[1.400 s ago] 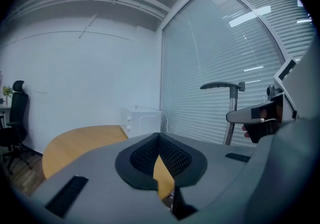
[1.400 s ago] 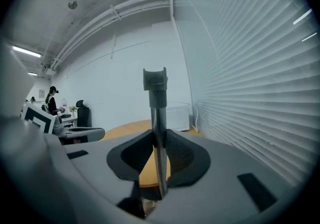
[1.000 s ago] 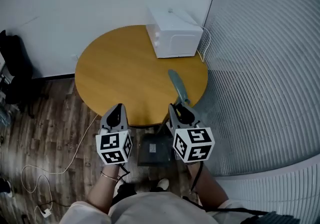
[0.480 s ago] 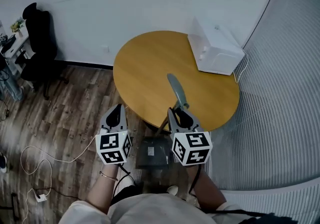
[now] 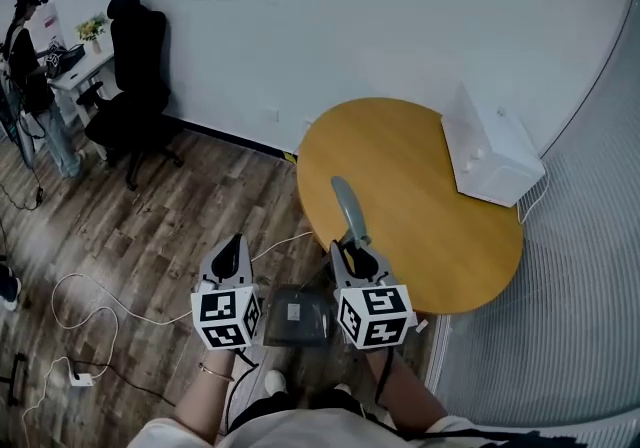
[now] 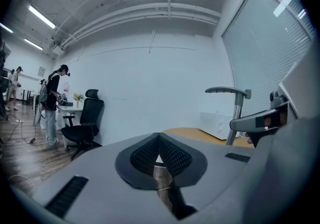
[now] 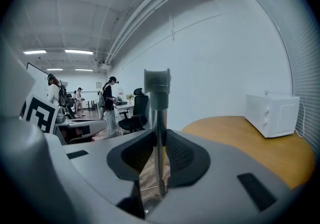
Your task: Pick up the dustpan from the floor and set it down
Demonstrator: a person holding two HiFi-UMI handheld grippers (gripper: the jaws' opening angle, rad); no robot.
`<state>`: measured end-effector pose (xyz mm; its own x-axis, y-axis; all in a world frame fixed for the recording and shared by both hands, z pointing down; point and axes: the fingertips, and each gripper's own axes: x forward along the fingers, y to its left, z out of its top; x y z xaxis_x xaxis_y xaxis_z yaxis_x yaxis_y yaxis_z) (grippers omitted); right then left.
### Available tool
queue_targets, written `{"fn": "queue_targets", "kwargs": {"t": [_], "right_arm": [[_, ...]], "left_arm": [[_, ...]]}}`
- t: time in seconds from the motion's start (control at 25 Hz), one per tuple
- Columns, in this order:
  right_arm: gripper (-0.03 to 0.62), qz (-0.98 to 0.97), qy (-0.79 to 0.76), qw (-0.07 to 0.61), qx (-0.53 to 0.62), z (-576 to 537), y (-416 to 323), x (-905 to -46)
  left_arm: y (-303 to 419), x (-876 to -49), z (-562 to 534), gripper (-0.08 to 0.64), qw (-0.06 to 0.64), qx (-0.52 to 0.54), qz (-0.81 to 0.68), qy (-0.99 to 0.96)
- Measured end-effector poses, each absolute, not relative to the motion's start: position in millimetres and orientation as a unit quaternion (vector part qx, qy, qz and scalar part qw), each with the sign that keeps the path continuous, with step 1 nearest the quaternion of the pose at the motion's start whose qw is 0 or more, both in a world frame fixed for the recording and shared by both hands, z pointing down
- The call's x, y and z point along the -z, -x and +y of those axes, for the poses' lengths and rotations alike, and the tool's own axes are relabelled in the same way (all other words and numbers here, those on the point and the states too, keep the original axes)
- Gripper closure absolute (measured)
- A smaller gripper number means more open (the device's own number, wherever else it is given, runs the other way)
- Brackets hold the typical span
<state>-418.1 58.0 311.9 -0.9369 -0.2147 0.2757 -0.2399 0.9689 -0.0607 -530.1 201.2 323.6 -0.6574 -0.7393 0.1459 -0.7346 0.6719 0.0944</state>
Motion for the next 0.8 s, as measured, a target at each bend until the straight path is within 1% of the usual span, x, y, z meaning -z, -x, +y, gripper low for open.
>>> {"fn": "queue_targets", "kwargs": {"t": [0.36, 0.6, 0.8], "right_arm": [[0.495, -0.985, -0.059, 0.158, -0.044, 90.1, 483.6, -336.4], [0.495, -0.986, -0.042, 0.151, -0.055, 100.2, 509.1, -343.1], [0.495, -0.984, -0.035, 0.163, -0.055, 105.8, 520.4, -357.7]], "left_arm": [[548.0, -352.5, 252.7, 0.545, 0.122, 0.025, -0.932, -0.341], [559.5, -360.4, 270.6, 0.545, 0.125, 0.011, -0.938, -0.323], [566.8, -377.3, 278.3, 0.545, 0.14, 0.015, -0.939, -0.313]]}}
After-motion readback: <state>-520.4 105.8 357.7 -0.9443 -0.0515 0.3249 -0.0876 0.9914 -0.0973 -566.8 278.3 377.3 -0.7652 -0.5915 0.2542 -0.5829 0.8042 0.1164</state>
